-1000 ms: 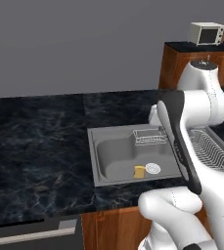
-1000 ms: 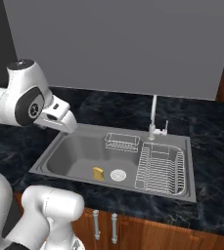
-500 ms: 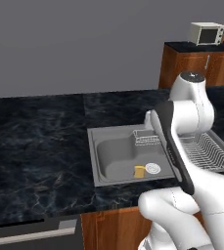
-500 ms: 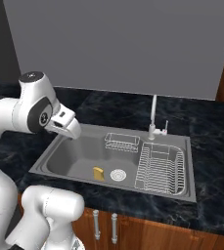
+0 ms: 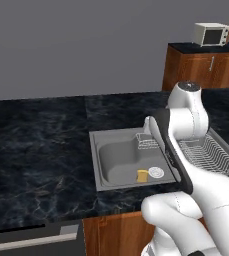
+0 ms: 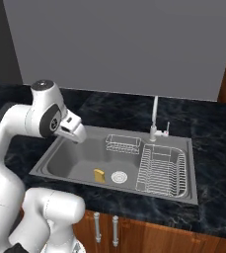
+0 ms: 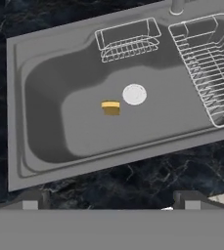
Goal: Pick up the sponge and sponge from the sink, and place them back in the cabinet, and close the cabinet doors.
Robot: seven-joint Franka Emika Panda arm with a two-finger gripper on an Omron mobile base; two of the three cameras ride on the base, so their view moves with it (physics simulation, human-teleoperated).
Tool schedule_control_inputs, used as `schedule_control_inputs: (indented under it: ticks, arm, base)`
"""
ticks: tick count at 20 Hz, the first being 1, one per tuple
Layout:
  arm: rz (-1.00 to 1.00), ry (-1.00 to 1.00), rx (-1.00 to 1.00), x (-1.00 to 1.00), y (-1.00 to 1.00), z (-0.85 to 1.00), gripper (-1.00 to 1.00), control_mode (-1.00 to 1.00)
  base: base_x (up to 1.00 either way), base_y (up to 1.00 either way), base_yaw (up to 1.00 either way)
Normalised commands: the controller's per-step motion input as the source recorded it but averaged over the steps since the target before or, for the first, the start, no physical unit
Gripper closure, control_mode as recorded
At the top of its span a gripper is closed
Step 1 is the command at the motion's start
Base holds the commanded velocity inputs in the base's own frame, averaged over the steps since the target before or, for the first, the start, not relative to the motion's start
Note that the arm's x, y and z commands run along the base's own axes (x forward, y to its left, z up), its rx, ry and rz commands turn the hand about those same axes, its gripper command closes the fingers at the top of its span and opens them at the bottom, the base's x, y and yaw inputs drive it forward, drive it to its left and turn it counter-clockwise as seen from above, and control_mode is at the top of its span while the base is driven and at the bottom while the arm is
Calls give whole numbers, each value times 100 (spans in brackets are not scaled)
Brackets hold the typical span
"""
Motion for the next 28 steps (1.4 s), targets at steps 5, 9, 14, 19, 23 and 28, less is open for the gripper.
schedule_control_inputs:
  ticks: [5, 9, 14, 19, 23, 28]
  arm:
    - [0, 0, 6, 9, -6, -23, -100, -100]
    - [0, 0, 4, 11, -12, -26, -100, -100]
    - [0, 0, 1, 13, -9, -25, -100, -100]
    - [0, 0, 0, 16, -1, -25, -100, -100]
    - [0, 3, 0, 21, 0, -25, -100, -100]
    - [0, 8, 0, 12, 0, -17, -100, -100]
  base:
    - [0, 0, 0]
    - [0, 0, 0]
    - [0, 0, 0]
    - [0, 0, 0]
    - [0, 0, 0]
    - [0, 0, 0]
